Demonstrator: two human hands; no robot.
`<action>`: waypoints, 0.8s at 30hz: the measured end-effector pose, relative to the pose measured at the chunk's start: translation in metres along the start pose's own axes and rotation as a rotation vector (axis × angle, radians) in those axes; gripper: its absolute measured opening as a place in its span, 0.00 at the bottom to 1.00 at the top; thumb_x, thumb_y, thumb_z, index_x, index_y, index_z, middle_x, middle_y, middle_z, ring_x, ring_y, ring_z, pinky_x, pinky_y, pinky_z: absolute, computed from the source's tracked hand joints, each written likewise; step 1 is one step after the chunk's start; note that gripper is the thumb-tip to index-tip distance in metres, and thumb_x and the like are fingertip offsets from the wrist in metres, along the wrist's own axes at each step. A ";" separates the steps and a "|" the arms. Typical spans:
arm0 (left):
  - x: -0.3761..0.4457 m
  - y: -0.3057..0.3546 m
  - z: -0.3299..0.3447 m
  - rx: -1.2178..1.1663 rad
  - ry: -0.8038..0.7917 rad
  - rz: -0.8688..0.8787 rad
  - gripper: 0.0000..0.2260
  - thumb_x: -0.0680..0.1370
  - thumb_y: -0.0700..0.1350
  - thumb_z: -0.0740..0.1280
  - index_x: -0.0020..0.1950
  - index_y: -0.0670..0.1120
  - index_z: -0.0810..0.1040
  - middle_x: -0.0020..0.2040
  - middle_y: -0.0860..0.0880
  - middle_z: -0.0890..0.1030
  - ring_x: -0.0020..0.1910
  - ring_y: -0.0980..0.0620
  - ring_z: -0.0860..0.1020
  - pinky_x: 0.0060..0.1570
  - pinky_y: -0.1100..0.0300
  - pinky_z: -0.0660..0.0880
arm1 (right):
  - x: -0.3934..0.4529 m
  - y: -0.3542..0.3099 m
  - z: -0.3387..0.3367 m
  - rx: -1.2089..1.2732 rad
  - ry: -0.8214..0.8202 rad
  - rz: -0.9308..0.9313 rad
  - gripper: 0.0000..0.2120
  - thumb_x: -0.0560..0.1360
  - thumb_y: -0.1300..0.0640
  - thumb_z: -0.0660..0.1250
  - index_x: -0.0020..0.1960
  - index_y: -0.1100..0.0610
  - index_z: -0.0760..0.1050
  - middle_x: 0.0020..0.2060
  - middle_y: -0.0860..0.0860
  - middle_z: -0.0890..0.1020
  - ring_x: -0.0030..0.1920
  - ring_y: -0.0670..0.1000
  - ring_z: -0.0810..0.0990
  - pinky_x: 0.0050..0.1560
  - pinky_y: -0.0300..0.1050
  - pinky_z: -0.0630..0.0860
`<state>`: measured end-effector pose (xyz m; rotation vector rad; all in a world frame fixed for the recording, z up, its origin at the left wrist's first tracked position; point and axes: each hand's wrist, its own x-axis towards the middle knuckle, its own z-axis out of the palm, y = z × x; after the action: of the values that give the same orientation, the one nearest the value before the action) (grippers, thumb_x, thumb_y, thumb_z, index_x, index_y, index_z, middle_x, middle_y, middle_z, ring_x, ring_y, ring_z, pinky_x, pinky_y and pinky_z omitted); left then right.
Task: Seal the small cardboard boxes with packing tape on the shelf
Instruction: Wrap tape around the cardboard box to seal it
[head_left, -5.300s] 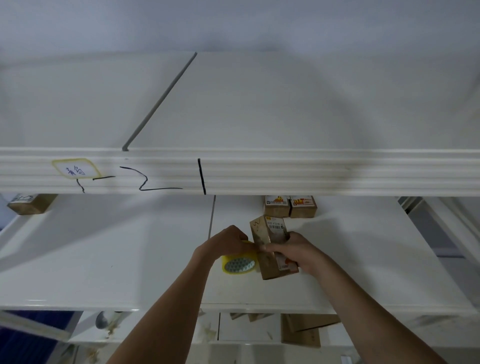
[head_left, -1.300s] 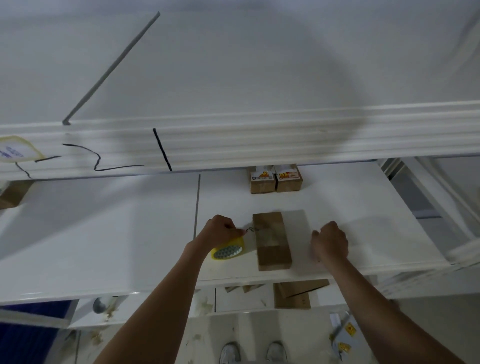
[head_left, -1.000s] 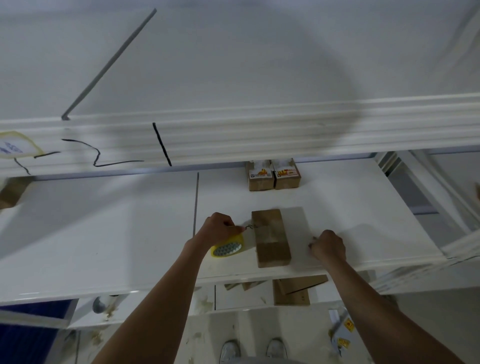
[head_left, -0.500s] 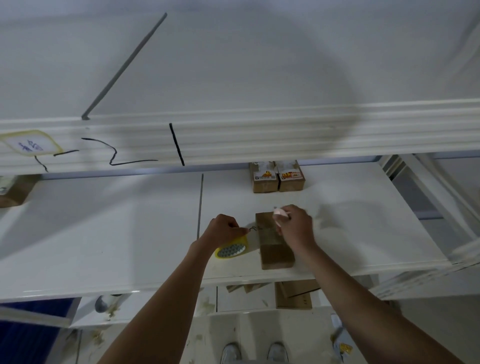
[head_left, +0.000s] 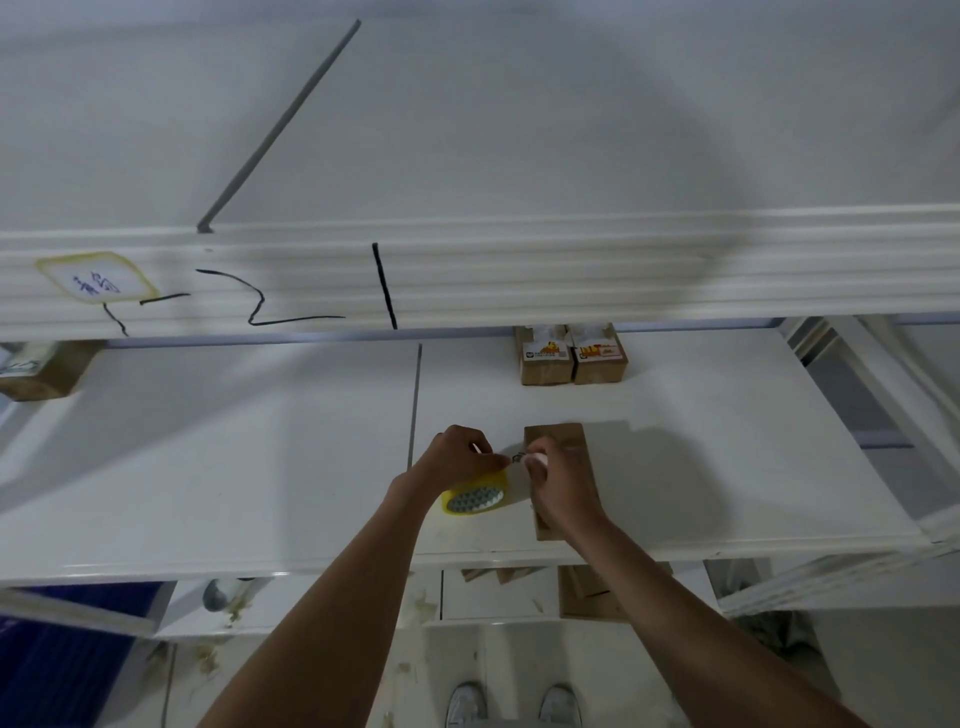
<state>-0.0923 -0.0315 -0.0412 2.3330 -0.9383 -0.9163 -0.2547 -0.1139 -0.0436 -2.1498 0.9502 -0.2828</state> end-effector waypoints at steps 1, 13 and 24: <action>0.000 -0.001 0.000 0.001 -0.001 0.000 0.15 0.75 0.60 0.72 0.52 0.50 0.82 0.52 0.49 0.81 0.47 0.50 0.80 0.41 0.63 0.77 | 0.000 0.001 0.001 0.001 0.000 -0.005 0.10 0.82 0.57 0.64 0.62 0.56 0.75 0.54 0.52 0.83 0.54 0.50 0.81 0.43 0.31 0.71; 0.002 0.004 -0.001 -0.003 -0.041 0.072 0.05 0.77 0.52 0.71 0.51 0.52 0.81 0.53 0.48 0.82 0.48 0.50 0.81 0.41 0.65 0.75 | -0.004 0.004 0.002 0.040 -0.016 -0.071 0.06 0.82 0.56 0.64 0.58 0.55 0.76 0.49 0.49 0.84 0.48 0.46 0.81 0.45 0.33 0.76; 0.006 0.009 -0.001 0.125 -0.107 0.093 0.07 0.81 0.49 0.66 0.55 0.55 0.83 0.58 0.49 0.81 0.50 0.50 0.79 0.46 0.62 0.74 | -0.006 0.005 0.001 0.044 -0.064 -0.092 0.07 0.83 0.54 0.61 0.58 0.55 0.75 0.47 0.51 0.84 0.46 0.46 0.82 0.47 0.41 0.79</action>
<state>-0.0922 -0.0421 -0.0379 2.3399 -1.1687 -0.9779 -0.2612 -0.1113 -0.0473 -2.1523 0.8031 -0.2758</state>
